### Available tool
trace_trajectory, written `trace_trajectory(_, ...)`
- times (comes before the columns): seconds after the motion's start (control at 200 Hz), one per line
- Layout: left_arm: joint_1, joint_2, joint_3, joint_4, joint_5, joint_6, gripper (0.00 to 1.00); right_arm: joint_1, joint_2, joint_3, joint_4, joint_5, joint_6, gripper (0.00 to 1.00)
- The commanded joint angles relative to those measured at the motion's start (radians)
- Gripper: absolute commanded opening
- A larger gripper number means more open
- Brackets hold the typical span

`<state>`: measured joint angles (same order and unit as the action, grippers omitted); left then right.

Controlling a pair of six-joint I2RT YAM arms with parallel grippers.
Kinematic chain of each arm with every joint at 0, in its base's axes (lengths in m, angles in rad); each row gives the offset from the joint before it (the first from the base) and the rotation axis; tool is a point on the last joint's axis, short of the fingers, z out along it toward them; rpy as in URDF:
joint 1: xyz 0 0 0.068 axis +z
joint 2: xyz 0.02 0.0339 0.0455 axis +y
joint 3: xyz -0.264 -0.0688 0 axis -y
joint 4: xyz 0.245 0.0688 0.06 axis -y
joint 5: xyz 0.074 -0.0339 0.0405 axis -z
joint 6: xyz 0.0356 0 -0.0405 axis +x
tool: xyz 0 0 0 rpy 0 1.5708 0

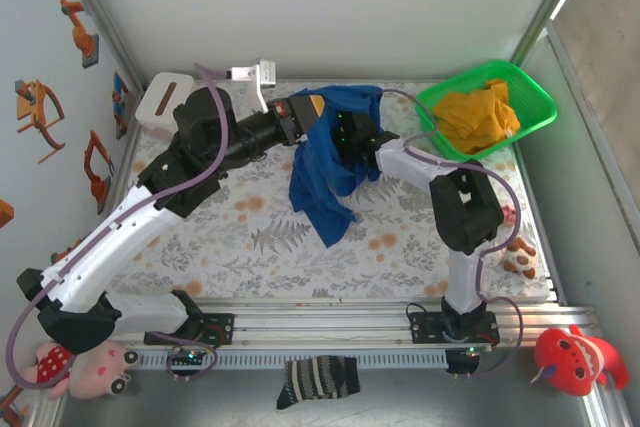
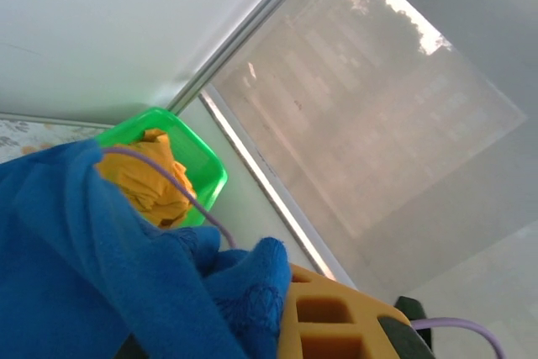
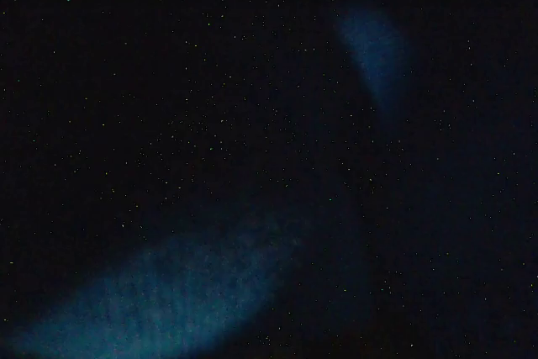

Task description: Fold the inside-out t-shirt

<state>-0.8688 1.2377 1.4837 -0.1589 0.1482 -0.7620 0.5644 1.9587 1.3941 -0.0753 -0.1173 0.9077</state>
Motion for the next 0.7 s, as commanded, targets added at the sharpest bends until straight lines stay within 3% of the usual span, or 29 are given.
trace_trajectory(0.0,-0.002,0.028,0.045,0.098,0.074,-0.060,0.00,-0.004,0.015,-0.025,-0.027,0.053,0.024,0.00)
trace_trajectory(0.04,-0.011,0.045,0.066,0.107,0.090,-0.069,0.00,-0.004,0.024,-0.029,-0.030,0.049,0.026,0.00)
trace_trajectory(0.11,-0.024,0.082,0.109,0.113,0.119,-0.079,0.00,-0.005,0.028,-0.037,-0.021,0.035,0.029,0.29)
trace_trajectory(0.16,-0.035,0.113,0.136,0.118,0.134,-0.086,0.00,-0.003,0.015,-0.055,0.006,0.018,0.038,0.40)
trace_trajectory(0.516,-0.119,0.339,0.365,0.153,0.237,-0.143,0.00,0.032,-0.052,-0.058,0.071,-0.041,0.089,0.63)
trace_trajectory(0.551,-0.131,0.361,0.407,0.148,0.247,-0.144,0.00,0.033,-0.038,-0.046,0.070,-0.035,0.102,0.72)
trace_trajectory(0.606,-0.152,0.396,0.476,0.129,0.261,-0.141,0.00,0.031,-0.002,-0.006,0.034,-0.018,0.121,0.97)
trace_trajectory(0.696,-0.182,0.443,0.589,0.087,0.278,-0.125,0.00,0.032,0.064,0.078,-0.080,0.034,0.130,0.99)
